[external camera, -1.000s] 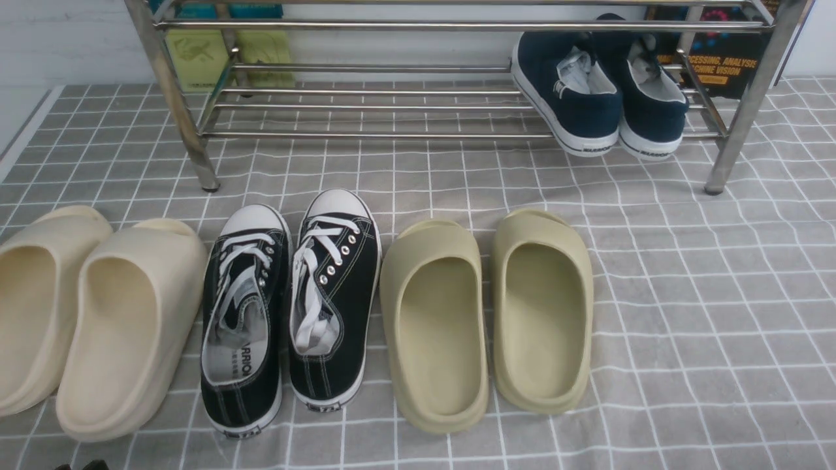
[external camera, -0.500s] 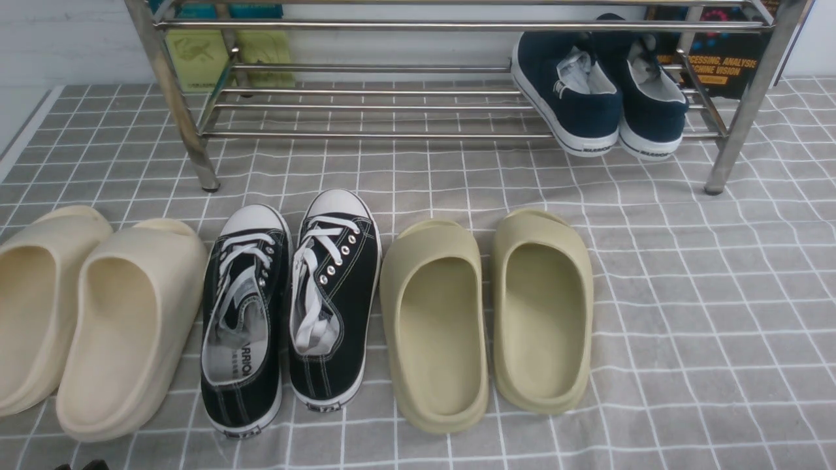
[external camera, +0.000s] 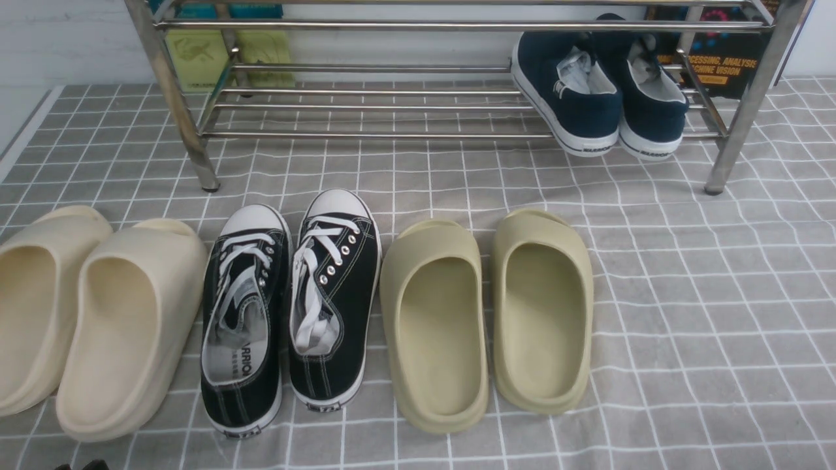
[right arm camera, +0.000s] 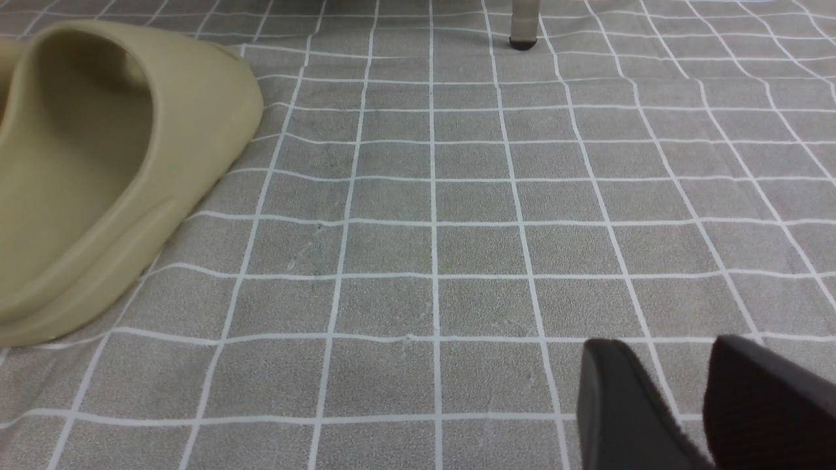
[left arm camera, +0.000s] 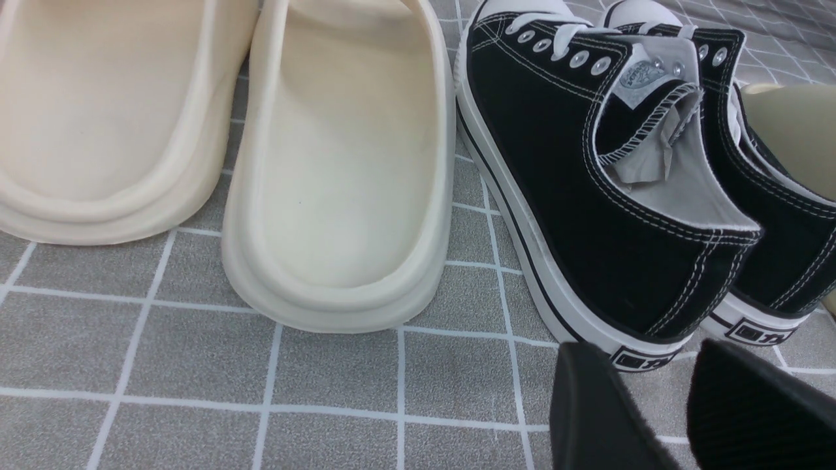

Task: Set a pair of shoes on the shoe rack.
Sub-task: Use the left arm to grab the shoe closest to it

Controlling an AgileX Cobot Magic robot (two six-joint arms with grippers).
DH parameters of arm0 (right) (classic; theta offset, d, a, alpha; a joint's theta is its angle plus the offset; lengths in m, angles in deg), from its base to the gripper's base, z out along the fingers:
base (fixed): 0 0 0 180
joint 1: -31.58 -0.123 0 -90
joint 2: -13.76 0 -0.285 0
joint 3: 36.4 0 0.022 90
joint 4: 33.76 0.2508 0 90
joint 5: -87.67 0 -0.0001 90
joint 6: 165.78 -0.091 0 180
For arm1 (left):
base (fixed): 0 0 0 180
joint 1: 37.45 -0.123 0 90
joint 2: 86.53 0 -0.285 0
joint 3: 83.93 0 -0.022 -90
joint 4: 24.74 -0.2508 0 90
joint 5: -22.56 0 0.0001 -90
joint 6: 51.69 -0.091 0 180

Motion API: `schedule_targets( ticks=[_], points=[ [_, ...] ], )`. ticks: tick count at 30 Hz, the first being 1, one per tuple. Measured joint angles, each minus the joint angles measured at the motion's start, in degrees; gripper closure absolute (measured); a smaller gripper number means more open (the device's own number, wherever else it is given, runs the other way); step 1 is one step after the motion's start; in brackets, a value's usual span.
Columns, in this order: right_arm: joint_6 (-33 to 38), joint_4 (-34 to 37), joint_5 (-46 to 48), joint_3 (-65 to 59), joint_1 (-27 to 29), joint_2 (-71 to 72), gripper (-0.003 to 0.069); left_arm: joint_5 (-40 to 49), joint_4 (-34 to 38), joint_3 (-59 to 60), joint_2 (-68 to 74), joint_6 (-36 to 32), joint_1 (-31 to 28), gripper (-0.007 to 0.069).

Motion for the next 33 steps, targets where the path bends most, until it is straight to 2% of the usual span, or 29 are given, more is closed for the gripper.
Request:
schedule_targets(
  ticks=[12,15,18,19,20,26,28,31,33],
  points=[
    [0.00,0.00,0.00,0.00,0.00,0.00,0.0419,-0.05,0.00,0.00,0.00,0.00,0.00,0.0386],
    [0.00,0.00,0.00,0.00,0.00,0.00,0.0419,-2.90,0.00,0.00,0.00,0.00,0.00,0.0386],
    [0.00,0.00,0.00,0.00,0.00,0.00,0.0419,-10.37,0.00,0.00,0.00,0.00,0.00,0.0386],
    [0.00,0.00,0.00,0.00,0.00,0.00,0.0419,-15.59,0.00,0.00,0.00,0.00,0.00,0.0386],
    [0.00,0.00,0.00,0.00,0.00,0.00,0.0419,-16.37,0.00,0.00,0.00,0.00,0.00,0.0386],
    [0.00,0.00,0.00,0.00,0.00,0.00,0.0419,-37.76,0.00,0.00,0.00,0.11,0.00,0.0386],
    [0.00,0.00,0.00,0.00,0.00,0.00,0.0419,-40.68,0.06,0.00,0.00,0.69,0.00,0.0386],
    [0.00,0.00,0.00,0.00,0.00,0.00,0.0419,-49.00,1.01,0.00,0.00,4.64,0.00,0.0386],
    [0.14,0.00,0.00,0.00,0.00,0.00,0.0419,-53.33,1.48,0.00,0.00,9.67,0.00,0.0386]
  ],
)
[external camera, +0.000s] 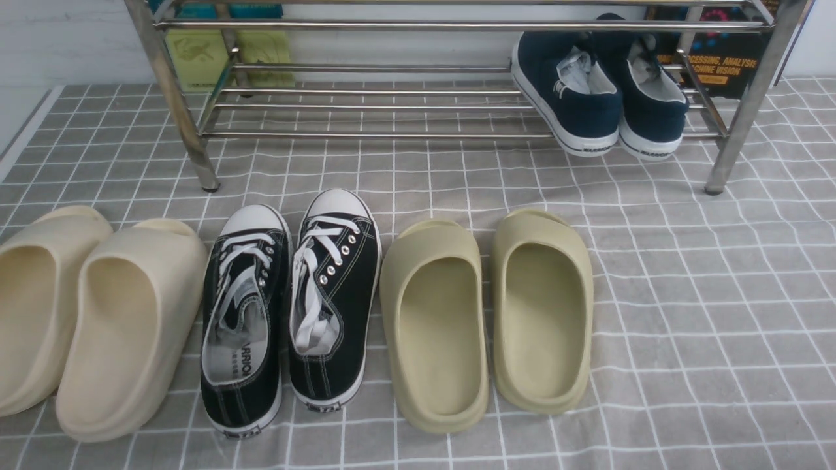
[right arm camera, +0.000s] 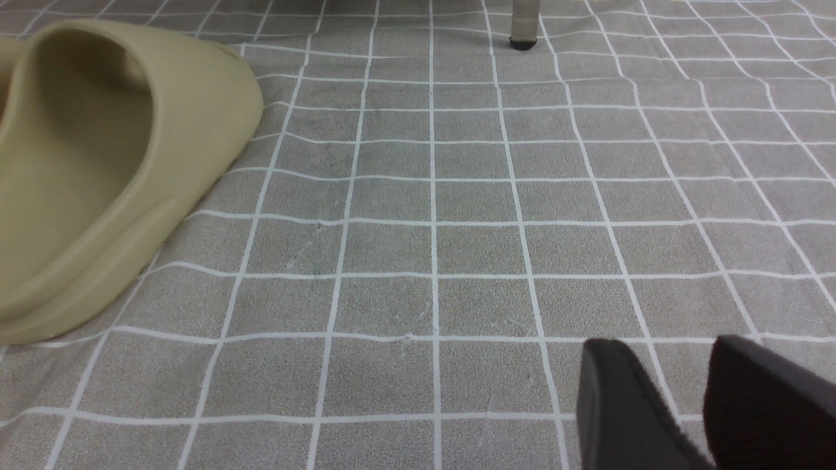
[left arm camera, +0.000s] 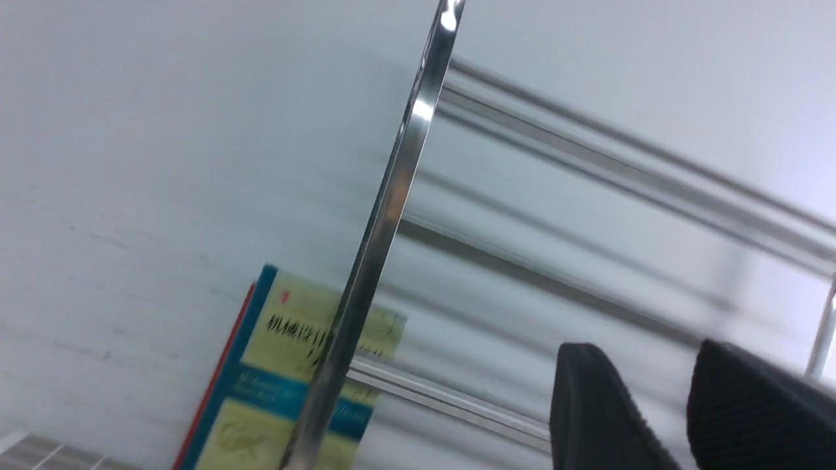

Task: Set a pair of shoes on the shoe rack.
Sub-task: Use the left arm to grab the shoe closest to it

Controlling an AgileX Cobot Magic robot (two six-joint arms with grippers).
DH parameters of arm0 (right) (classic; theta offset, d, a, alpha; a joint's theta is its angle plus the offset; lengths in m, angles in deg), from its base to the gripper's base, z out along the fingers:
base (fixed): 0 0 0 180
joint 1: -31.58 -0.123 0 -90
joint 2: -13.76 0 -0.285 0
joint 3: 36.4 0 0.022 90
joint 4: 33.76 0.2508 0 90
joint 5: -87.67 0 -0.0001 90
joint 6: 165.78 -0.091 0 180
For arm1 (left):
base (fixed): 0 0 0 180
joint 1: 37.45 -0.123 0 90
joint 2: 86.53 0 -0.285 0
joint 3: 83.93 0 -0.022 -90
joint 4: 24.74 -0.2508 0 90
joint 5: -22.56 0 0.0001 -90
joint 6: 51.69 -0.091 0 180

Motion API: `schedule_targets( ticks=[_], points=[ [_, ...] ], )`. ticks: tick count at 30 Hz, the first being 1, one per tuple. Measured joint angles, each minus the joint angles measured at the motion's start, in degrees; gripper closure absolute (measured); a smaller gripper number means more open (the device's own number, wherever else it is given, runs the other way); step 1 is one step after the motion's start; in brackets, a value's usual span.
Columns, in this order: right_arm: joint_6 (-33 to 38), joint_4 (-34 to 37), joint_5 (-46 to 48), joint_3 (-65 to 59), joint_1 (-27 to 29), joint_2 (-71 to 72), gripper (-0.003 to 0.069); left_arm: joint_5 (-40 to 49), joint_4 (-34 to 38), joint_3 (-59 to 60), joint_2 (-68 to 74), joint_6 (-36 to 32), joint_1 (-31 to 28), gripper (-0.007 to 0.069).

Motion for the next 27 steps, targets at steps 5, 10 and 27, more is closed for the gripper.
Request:
schedule_targets(
  ticks=[5,10,27],
  points=[
    [0.05,0.00,0.00,0.00,0.00,0.00,0.0419,-4.56,0.53,-0.25,0.00,10.55,0.00,0.0417],
    [0.18,0.00,0.00,0.00,0.00,0.00,0.0419,14.71,0.70,-8.59,0.15,8.54,0.00,0.0599],
    [0.22,0.00,0.00,0.00,0.00,0.00,0.0419,48.55,3.96,-33.57,40.12,1.01,0.00,0.0638]
  ],
)
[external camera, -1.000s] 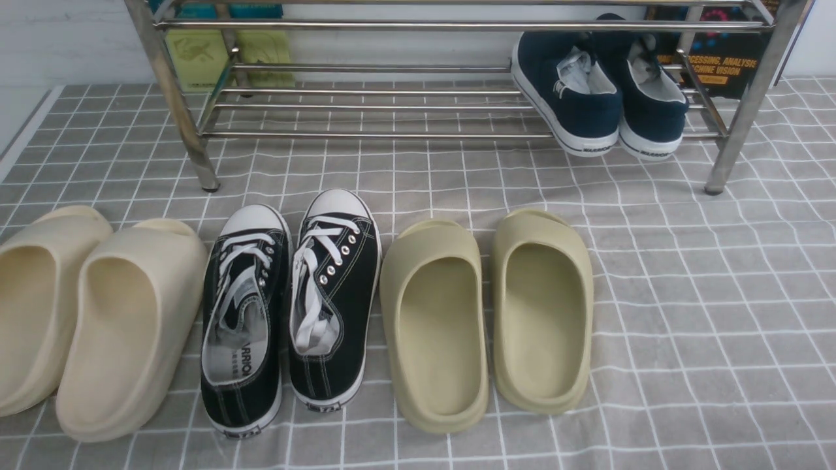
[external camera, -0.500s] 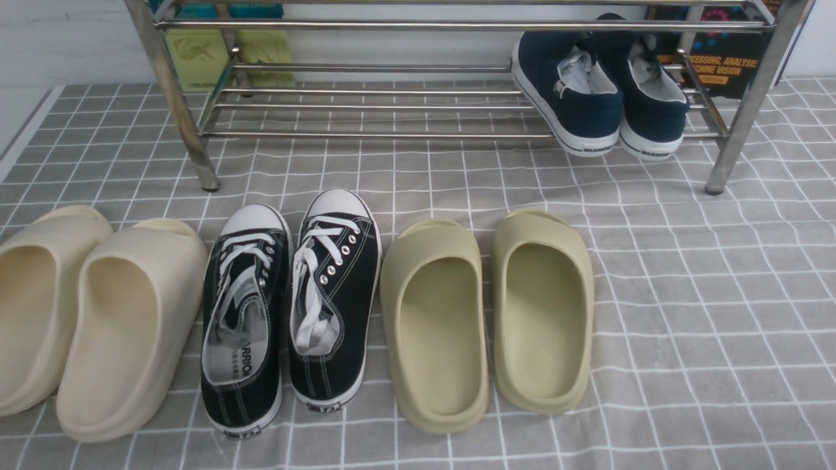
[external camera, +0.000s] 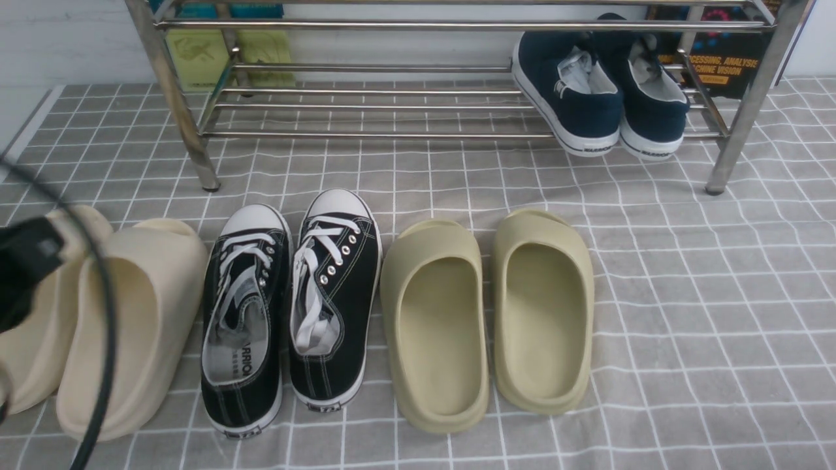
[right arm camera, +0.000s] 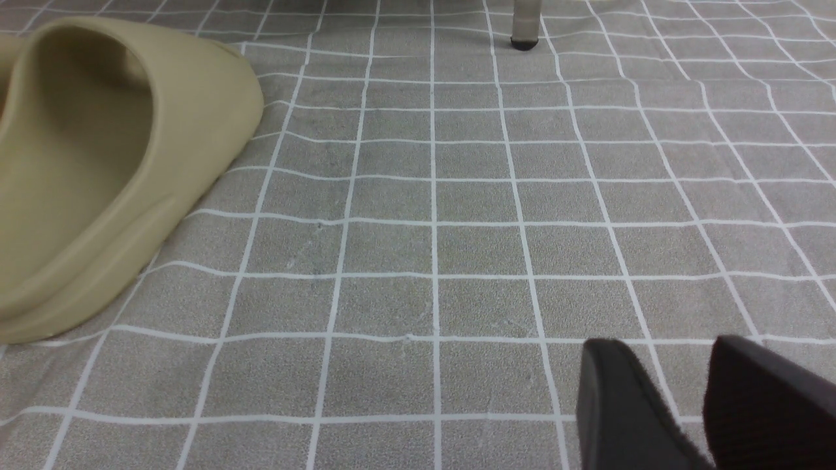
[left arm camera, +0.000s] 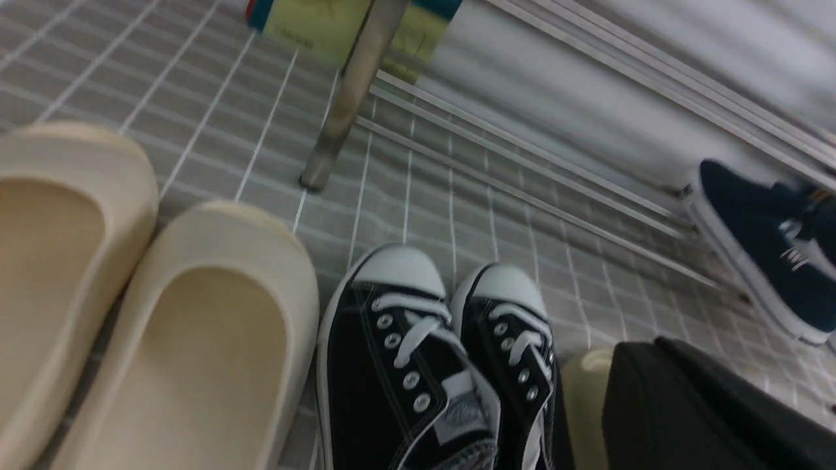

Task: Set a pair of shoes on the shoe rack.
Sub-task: Use the left arm to grab the shoe closest to it

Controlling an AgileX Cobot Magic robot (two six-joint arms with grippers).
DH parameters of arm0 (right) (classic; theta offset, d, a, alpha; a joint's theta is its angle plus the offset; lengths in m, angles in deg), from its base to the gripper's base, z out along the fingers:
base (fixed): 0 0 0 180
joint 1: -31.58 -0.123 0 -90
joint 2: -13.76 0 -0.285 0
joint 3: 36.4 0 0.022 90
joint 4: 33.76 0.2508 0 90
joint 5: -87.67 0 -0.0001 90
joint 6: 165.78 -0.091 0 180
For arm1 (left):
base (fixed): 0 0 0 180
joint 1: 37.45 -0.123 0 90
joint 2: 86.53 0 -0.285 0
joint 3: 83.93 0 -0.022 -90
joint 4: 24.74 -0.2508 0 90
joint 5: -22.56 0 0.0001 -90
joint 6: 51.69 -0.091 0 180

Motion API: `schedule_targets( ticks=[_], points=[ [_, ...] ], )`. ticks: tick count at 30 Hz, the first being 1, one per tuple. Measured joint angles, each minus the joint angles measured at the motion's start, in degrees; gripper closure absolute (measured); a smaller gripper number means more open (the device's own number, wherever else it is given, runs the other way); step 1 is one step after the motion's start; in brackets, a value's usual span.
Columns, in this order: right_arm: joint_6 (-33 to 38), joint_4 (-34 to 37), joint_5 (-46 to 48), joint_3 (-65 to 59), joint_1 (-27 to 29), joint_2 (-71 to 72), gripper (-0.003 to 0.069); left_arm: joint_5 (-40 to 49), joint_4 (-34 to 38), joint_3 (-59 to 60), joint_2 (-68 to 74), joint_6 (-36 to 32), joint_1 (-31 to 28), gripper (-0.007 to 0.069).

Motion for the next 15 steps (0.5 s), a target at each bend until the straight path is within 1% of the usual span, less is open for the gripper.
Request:
schedule_targets(
  ticks=[2,3,5,7,9,11,12,13,14,15],
  points=[
    [0.00,0.00,0.00,0.00,0.00,0.00,0.0419,2.49,1.44,-2.13,4.40,-0.18,0.00,0.0638],
    [0.00,0.00,0.00,0.00,0.00,0.00,0.0419,6.81,2.30,-4.88,9.42,-1.07,0.00,0.0638],
    [0.00,0.00,0.00,0.00,0.00,0.00,0.0419,9.65,2.56,-7.00,13.16,-2.09,0.00,0.0638],
    [0.00,0.00,0.00,0.00,0.00,0.00,0.0419,14.14,3.14,-10.75,20.20,-3.70,0.00,0.0636],
    [0.00,0.00,0.00,0.00,0.00,0.00,0.0419,16.01,4.50,-12.98,24.86,-4.50,0.00,0.0613],
    [0.00,0.00,0.00,0.00,0.00,0.00,0.0419,17.15,7.41,-14.38,29.76,-7.11,0.00,0.0531],
    [0.00,0.00,0.00,0.00,0.00,0.00,0.0419,17.23,8.08,-14.56,30.54,-7.46,0.00,0.0512],
    [0.00,0.00,0.00,0.00,0.00,0.00,0.0419,17.80,10.52,-15.12,33.12,-11.08,0.00,0.0435],
    [0.00,0.00,0.00,0.00,0.00,0.00,0.0419,17.81,11.17,-15.16,33.81,-12.11,0.00,0.0412],
    [0.00,0.00,0.00,0.00,0.00,0.00,0.0419,18.38,13.03,-15.32,36.04,-15.73,0.00,0.0330]
  ],
)
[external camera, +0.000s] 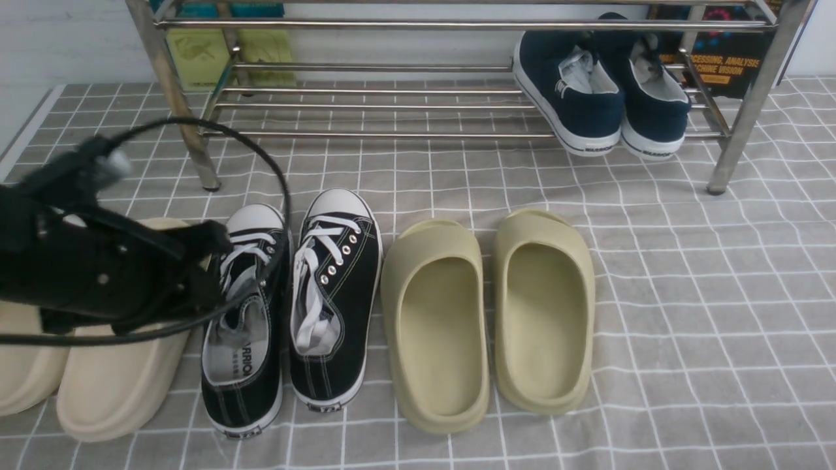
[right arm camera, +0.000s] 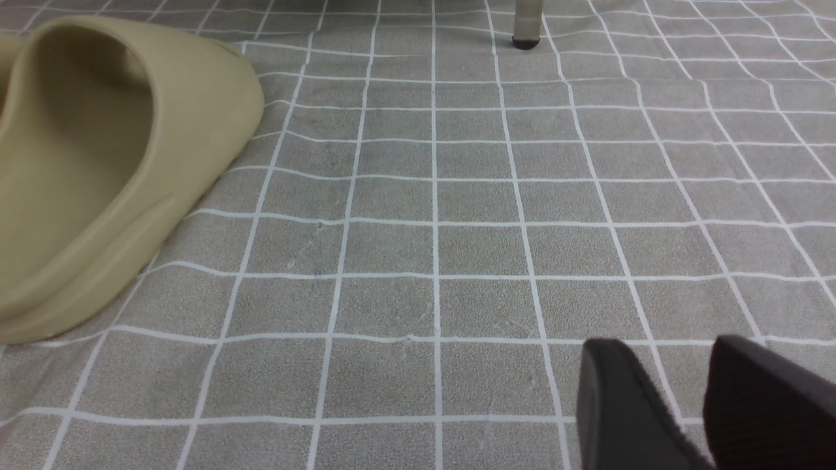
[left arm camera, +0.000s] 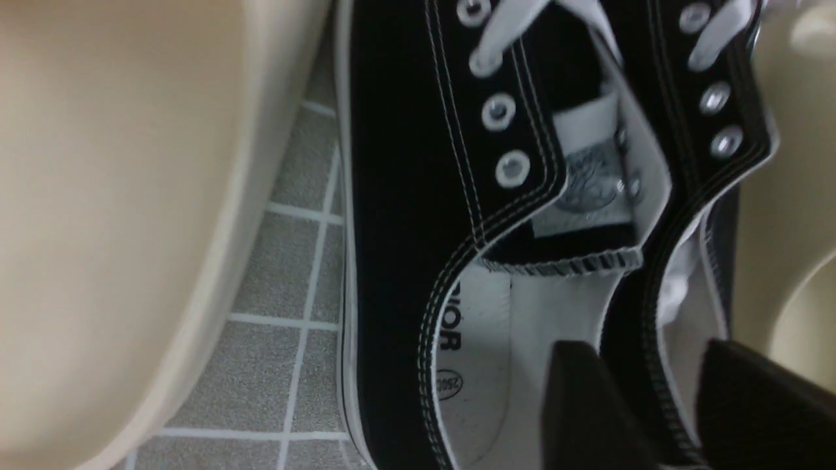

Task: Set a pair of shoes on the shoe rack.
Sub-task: Use the left arm to grab the shoe closest to it, then use the left arm to put a shoe into the shoe rack

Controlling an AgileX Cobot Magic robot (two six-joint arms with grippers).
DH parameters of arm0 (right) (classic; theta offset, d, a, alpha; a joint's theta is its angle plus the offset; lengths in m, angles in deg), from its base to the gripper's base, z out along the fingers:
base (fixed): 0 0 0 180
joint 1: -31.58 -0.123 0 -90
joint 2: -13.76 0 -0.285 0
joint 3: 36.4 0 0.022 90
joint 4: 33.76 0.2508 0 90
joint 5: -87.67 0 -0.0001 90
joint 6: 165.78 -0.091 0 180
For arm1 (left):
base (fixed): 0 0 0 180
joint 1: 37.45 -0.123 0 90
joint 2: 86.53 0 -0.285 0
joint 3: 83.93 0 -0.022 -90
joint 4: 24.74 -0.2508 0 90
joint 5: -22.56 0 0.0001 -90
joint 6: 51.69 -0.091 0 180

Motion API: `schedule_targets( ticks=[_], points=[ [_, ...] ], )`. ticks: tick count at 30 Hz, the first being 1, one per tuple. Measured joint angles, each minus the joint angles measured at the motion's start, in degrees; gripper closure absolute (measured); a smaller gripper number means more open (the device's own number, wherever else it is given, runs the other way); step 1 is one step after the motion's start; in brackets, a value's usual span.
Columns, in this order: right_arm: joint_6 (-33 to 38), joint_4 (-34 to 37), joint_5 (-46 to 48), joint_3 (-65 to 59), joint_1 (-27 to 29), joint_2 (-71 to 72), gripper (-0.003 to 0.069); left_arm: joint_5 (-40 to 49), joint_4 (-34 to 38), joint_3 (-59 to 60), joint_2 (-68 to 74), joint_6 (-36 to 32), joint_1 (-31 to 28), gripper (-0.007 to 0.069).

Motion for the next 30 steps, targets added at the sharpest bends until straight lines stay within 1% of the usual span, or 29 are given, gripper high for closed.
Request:
schedule_targets(
  ticks=[1,4,6,8,10,11,12,14,15,18,21,24,27,30],
  points=[
    [0.00,0.00,0.00,0.00,0.00,0.00,0.0419,0.29,0.61,-0.05,1.47,-2.19,0.00,0.0276],
    [0.00,0.00,0.00,0.00,0.00,0.00,0.0419,0.59,0.60,-0.12,5.47,-5.40,0.00,0.0171],
    [0.00,0.00,0.00,0.00,0.00,0.00,0.0419,0.42,-0.60,-0.23,7.63,-5.93,0.00,0.0153],
    [0.00,0.00,0.00,0.00,0.00,0.00,0.0419,-0.48,-2.25,-0.23,9.56,-5.74,0.00,0.0162],
    [0.00,0.00,0.00,0.00,0.00,0.00,0.0419,-2.52,-3.94,-0.23,11.89,-4.11,0.00,0.0207],
    [0.02,0.00,0.00,0.00,0.00,0.00,0.0419,-4.01,-4.48,-0.23,13.14,-3.07,0.00,0.0251],
    [0.02,0.00,0.00,0.00,0.00,0.00,0.0419,-4.26,-4.49,-0.25,13.32,-2.86,0.00,0.0270],
    [0.02,0.00,0.00,0.00,0.00,0.00,0.0419,-6.10,-4.89,-0.29,14.88,-0.87,0.00,0.0344],
    [0.02,0.00,0.00,0.00,0.00,0.00,0.0419,-6.86,-5.47,-0.44,16.03,1.01,0.00,0.0461],
    [0.02,0.00,0.00,0.00,0.00,0.00,0.0419,-7.14,-6.61,-0.51,16.48,2.18,-0.09,0.0633],
    [0.02,0.00,0.00,0.00,0.00,0.00,0.0419,-7.01,-7.02,-0.64,15.95,2.49,-0.07,0.0638],
    [0.02,0.00,0.00,0.00,0.00,0.00,0.0419,-4.42,-7.29,-2.45,14.23,2.49,-0.07,0.0638],
    [0.02,0.00,0.00,0.00,0.00,0.00,0.0419,0.84,-7.34,-6.56,11.13,2.33,-0.07,0.0638],
    [0.02,0.00,0.00,0.00,0.00,0.00,0.0419,3.18,-7.34,-12.02,9.78,2.16,-0.07,0.0638]
  ],
)
